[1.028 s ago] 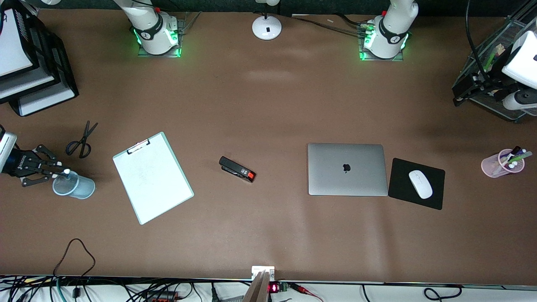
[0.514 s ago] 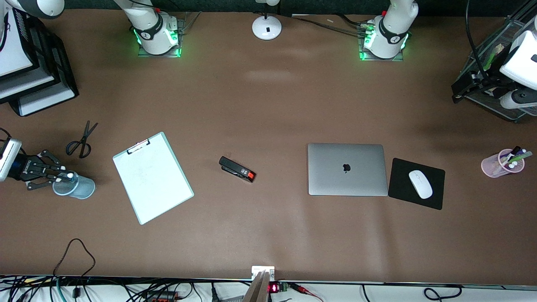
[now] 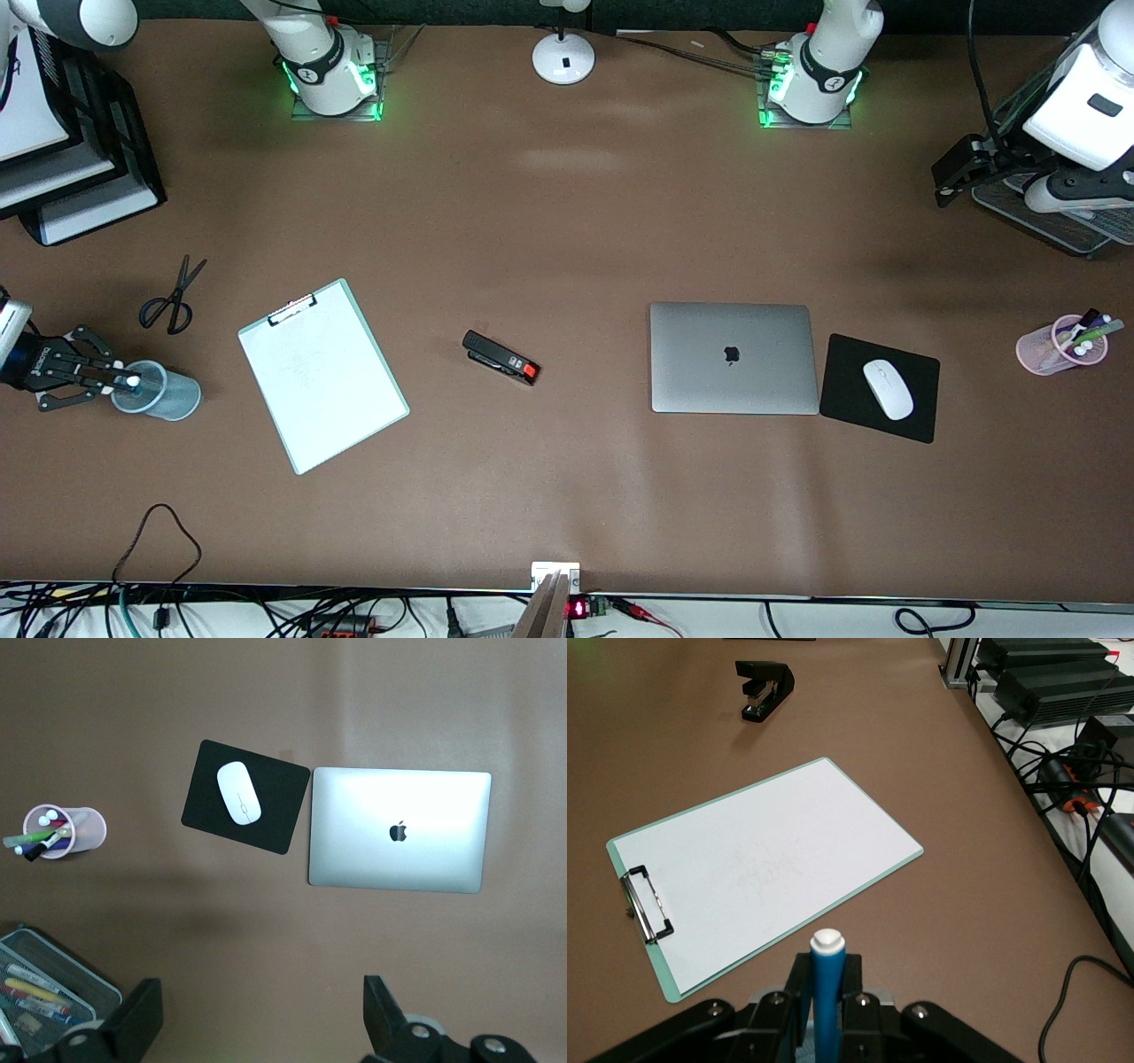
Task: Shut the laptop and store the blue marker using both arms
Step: 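Lower the blue marker into the light blue cup and open the right gripper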
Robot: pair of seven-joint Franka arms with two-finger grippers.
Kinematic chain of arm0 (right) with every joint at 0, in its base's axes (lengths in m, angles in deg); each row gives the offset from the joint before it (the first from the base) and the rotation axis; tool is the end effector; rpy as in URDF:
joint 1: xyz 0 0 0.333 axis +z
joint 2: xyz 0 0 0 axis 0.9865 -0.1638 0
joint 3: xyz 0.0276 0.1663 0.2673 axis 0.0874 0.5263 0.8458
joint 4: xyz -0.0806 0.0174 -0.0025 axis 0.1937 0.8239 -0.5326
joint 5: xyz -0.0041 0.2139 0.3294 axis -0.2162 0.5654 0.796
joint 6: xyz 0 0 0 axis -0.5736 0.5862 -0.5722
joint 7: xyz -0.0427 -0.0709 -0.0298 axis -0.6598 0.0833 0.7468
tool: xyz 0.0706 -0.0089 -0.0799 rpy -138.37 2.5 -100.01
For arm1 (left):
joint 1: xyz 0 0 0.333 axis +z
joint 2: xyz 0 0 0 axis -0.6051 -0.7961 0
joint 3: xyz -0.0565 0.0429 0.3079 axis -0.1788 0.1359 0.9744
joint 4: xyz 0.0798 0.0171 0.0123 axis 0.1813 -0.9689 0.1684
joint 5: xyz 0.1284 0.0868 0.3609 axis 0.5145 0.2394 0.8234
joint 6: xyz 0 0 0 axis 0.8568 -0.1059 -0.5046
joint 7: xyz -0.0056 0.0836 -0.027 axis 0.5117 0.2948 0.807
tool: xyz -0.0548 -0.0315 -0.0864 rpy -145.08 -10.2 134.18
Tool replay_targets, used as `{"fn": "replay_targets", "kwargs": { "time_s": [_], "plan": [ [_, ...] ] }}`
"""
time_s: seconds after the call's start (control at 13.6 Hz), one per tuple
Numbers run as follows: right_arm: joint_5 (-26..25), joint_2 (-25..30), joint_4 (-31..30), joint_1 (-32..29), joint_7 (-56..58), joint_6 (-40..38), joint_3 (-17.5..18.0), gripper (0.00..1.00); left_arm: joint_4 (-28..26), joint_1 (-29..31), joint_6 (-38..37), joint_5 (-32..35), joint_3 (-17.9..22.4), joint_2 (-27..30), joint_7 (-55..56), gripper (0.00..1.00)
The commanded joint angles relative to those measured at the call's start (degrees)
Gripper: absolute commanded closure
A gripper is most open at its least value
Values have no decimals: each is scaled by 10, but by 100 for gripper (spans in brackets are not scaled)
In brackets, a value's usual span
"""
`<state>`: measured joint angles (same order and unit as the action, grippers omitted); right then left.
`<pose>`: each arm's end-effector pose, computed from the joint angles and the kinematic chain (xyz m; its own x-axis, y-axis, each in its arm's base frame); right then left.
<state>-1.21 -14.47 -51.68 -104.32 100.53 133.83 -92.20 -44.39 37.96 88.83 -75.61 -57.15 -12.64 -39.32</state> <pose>0.6748 -0.2744 0.2866 0.0222 0.7113 0.7026 0.9929 -0.0977 0.0675 0.5412 -0.0660 0.6505 0.9995 0.0330 0.0034 0.0331 -0.9964 -0.0784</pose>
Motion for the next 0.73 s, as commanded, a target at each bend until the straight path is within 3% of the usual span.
{"fn": "replay_targets", "kwargs": {
  "time_s": [0.0,0.66],
  "plan": [
    [12,-27,24,-17,19,-11,8,95,-42,-22,26,-27,43,32,-43,0],
    [12,-56,23,-22,22,-9,8,94,-44,-22,45,-36,35,30,-32,0]
  ]
}}
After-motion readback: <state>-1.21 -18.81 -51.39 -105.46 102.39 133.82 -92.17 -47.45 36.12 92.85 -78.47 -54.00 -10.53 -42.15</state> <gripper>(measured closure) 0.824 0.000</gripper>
